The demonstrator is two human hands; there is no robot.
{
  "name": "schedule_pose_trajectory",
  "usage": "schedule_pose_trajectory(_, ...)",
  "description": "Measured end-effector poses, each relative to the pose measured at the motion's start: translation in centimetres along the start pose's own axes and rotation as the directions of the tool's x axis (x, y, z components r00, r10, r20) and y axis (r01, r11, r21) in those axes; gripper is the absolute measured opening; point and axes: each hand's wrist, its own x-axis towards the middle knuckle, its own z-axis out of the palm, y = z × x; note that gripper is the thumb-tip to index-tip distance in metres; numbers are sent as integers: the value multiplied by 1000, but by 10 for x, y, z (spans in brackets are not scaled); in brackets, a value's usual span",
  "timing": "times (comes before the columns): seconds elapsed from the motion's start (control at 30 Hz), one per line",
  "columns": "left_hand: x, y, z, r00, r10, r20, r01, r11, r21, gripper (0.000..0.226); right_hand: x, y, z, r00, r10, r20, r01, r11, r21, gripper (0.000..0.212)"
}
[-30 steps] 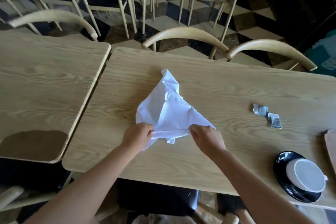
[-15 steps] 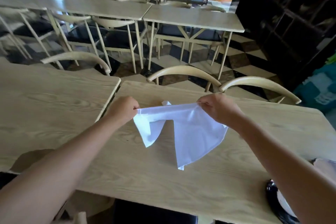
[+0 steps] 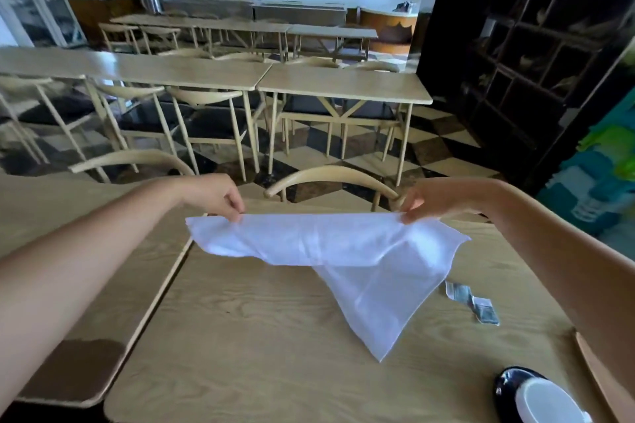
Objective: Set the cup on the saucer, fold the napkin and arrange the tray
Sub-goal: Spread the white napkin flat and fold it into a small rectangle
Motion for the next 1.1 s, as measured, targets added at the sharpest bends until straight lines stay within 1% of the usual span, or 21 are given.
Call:
schedule_pose_trajectory(0.03, 6, 3, -8, 998, 11, -60, -8, 999, 47, 9, 4, 0, -3, 999, 4, -51, -4, 1000, -16, 18)
schedule_pose_trajectory(0.07, 11, 7, -17, 989, 26, -148, -16, 997, 74, 11, 8, 0, -7, 991, 4, -134, -8, 1000, -24, 21)
schedule_pose_trajectory(0.1, 15, 10, -26, 967, 36, -250, -16, 997, 80, 12, 11, 0, -13, 972, 9, -233, -15, 1000, -24, 23)
schedule_pose_trajectory(0.13, 18, 13, -37, 932, 41, -361, -16, 997, 72, 13, 14, 1, -19, 943, 24, -332, -35, 999, -28, 23)
schedule_pose_trajectory(0.2, 22, 19, -61, 821, 44, -570, -13, 998, 58, 14, 16, -1, -35, 855, 67, -515, -131, 987, -89, 27)
schedule_pose_trajectory(0.23, 23, 22, -73, 761, 44, -648, -9, 998, 57, 16, 16, -3, -44, 801, 78, -594, -186, 975, -123, 30)
schedule_pose_trajectory(0.3, 21, 28, -97, 641, 54, -766, -2, 998, 69, 20, 13, -7, -63, 690, 52, -722, -246, 955, -166, 28)
schedule_pose_trajectory(0.4, 9, 36, -123, 458, 80, -885, -22, 997, 78, 21, 4, -14, -89, 535, -48, -844, -276, 934, -227, 26)
schedule_pose_trajectory(0.5, -6, 41, -130, 283, 160, -946, -68, 987, 147, 21, -7, -17, -101, 416, -142, -898, -291, 915, -279, 24)
schedule_pose_trajectory(0.57, -14, 39, -117, 186, 203, -961, -74, 979, 192, 22, -13, -15, -95, 375, -212, -903, -273, 905, -326, 21)
schedule_pose_trajectory(0.6, -17, 36, -103, 154, 212, -965, -71, 977, 203, 22, -15, -13, -86, 362, -261, -895, -251, 897, -363, 20)
schedule_pose_trajectory(0.63, -20, 33, -86, 137, 213, -967, -69, 976, 205, 23, -17, -11, -74, 346, -314, -884, -219, 889, -402, 19)
schedule_pose_trajectory(0.7, -22, 23, -37, 130, 219, -967, -74, 975, 211, 22, -16, -4, -38, 313, -399, -862, -124, 883, -453, 21)
schedule_pose_trajectory(0.73, -21, 18, -7, 137, 233, -963, -87, 971, 222, 20, -15, 0, -14, 306, -425, -852, -72, 882, -466, 23)
schedule_pose_trajectory(0.8, -18, 5, 62, 188, 268, -945, -130, 960, 247, 17, -11, 12, 42, 313, -444, -839, 14, 886, -464, 21)
schedule_pose_trajectory(0.83, -16, -1, 98, 236, 274, -932, -156, 958, 242, 18, -8, 19, 73, 337, -438, -833, 43, 891, -451, 22)
schedule_pose_trajectory(0.9, -15, -13, 165, 362, 260, -895, -214, 958, 192, 22, -2, 32, 136, 423, -400, -813, 86, 911, -403, 25)
schedule_pose_trajectory(0.97, -12, -20, 221, 481, 254, -839, -241, 958, 152, 24, 5, 43, 194, 514, -359, -779, 94, 927, -364, 28)
schedule_pose_trajectory(1.03, -9, -24, 263, 595, 265, -759, -238, 960, 149, 20, 11, 49, 247, 616, -281, -735, 79, 951, -298, 45)
schedule_pose_trajectory(1.1, -5, -26, 293, 681, 250, -688, -225, 966, 129, 17, 15, 55, 292, 680, -210, -703, 66, 972, -227, 52)
